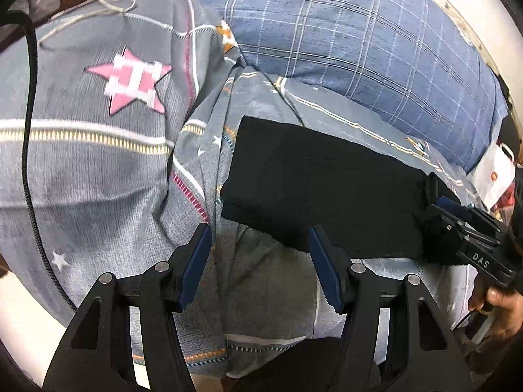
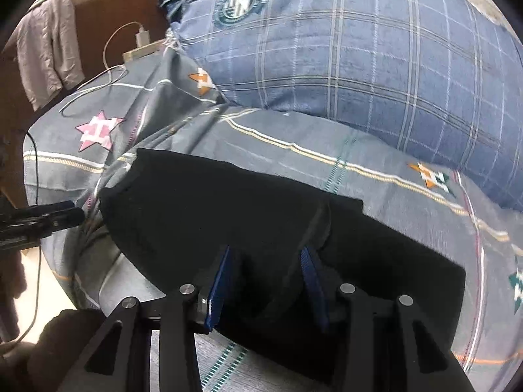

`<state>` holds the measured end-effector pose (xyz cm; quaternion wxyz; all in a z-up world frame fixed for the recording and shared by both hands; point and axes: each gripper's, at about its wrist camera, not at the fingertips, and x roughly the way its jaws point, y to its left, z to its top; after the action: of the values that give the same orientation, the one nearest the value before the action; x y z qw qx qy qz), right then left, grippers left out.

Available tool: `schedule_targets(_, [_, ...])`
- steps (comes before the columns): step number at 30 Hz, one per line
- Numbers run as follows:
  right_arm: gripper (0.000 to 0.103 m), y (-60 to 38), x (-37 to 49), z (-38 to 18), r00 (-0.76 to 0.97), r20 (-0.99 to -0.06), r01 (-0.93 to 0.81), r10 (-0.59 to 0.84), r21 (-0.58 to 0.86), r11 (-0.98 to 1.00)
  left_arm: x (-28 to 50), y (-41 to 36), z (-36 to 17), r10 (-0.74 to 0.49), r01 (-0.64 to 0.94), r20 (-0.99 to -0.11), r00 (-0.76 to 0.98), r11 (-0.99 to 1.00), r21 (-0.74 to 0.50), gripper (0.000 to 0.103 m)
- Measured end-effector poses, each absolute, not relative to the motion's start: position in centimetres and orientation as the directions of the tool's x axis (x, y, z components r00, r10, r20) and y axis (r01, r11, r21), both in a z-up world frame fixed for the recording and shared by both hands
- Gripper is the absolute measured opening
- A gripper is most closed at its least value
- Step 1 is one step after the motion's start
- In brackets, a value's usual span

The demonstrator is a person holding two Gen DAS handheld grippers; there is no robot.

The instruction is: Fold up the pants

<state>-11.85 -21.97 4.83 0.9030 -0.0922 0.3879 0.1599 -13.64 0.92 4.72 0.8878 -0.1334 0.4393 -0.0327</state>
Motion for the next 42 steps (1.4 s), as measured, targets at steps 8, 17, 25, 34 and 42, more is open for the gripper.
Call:
schedule_targets(8, [0.043,-21.1,-11.3,5.7,0.653,-0.71,-0.382,0.264,-0.008,0.924,-12.7,0.4,3.8,-0.25,-0.051,-0.768,0.589,0.938,-0.344,0.061])
schedule_targets(17, [0.046,-16.3,-7.9,5.9,0.615,-0.714,-0.494,0.335,-0.019,0.869,-12.2,0.3,2.1,-0.29,-0.095,-0.779,0.556,0.909,-0.406,0.061])
schedule_targets(25, [0.047,-11.1,-3.2,5.1,0.557,-0.746,-0.591,0.366,-0.046,0.805,-10.9,0.0,1.4,-0.325,-0.089,-0.75,0.576,0.887,-0.453,0.073])
schedule_targets(34, [0.05,-6.7,1.8,0.6,0.393,-0.832,-0.683,0.391,0.02,0.73,-9.4,0.0,1.2,-0.369,-0.074,-0.715,0.594,0.86,-0.506,0.086])
schedule_targets(42, [0.011,-9.4,-0.8,3.8,0.463,-0.744,-0.65,0.482,0.084,0.755,-10.6,-0.5,4.5,-0.403,0.041,-0.631,0.662,0.861,-0.507,0.026])
